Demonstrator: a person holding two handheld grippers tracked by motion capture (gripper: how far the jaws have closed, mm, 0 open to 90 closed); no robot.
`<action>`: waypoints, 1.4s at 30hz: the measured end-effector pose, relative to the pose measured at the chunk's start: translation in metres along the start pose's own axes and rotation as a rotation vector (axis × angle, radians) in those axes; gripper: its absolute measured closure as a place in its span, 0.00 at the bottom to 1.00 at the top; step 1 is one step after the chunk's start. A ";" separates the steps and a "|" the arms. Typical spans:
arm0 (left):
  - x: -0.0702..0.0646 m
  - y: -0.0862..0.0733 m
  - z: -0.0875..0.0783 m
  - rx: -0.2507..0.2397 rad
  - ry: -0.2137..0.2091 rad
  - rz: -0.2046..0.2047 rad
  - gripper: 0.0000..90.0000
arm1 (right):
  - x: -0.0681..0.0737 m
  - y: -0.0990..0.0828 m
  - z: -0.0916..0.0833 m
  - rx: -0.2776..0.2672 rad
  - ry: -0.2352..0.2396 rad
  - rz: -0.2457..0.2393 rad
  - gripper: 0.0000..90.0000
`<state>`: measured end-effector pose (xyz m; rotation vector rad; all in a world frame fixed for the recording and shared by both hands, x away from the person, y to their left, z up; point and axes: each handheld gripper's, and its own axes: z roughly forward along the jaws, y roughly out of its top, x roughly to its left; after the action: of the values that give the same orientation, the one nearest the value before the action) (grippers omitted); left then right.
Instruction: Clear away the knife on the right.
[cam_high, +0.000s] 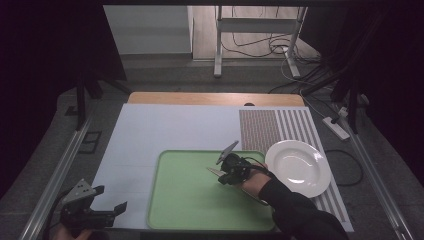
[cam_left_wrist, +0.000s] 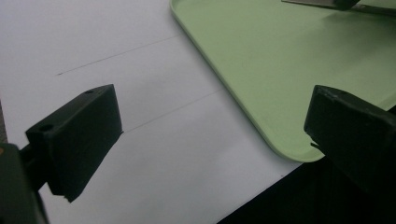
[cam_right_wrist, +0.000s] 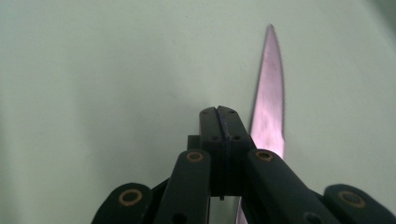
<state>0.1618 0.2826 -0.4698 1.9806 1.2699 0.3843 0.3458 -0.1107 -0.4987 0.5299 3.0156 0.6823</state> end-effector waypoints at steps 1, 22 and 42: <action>0.000 0.000 0.000 -0.001 0.000 0.000 0.04 | 0.001 0.001 0.006 0.012 -0.017 -0.007 1.00; 0.000 0.000 0.000 0.001 -0.001 0.005 0.04 | -0.049 -0.042 -0.023 0.037 -0.090 0.205 1.00; -0.001 0.000 0.000 0.001 0.001 0.005 0.04 | -0.057 -0.072 -0.040 0.052 -0.121 0.266 1.00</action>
<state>0.1616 0.2822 -0.4694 1.9846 1.2661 0.3868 0.3732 -0.2072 -0.4963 0.9504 2.8842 0.5574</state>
